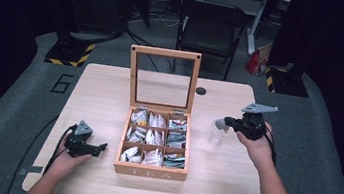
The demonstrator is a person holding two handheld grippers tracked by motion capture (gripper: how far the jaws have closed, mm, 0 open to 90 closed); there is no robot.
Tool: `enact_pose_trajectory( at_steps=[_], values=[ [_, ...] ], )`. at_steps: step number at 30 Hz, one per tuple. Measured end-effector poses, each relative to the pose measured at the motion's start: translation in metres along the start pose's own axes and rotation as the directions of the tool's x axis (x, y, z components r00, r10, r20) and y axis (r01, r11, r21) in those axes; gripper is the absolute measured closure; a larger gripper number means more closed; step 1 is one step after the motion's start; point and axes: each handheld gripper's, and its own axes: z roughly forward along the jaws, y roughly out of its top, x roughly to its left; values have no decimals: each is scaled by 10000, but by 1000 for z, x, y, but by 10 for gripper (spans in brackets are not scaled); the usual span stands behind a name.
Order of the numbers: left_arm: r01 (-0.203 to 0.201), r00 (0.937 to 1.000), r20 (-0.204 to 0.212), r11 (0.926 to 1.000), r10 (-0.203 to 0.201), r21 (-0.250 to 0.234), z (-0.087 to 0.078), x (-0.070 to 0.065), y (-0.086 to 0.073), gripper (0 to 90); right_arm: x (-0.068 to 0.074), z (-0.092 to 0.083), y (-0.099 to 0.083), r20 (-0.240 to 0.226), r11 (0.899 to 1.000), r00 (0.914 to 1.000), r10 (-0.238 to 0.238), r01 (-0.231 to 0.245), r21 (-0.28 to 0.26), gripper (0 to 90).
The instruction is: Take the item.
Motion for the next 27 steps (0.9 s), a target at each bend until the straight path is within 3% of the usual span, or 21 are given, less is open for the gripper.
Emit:
enact_pose_trajectory(
  at_steps=[27],
  values=[
    [-3, 10000, 0, 10000, 3, -1, 0, 0, 0, 141, -2, 9, -12, 90, 9993, 9998, 193, -195, 312, 858]
  ],
)
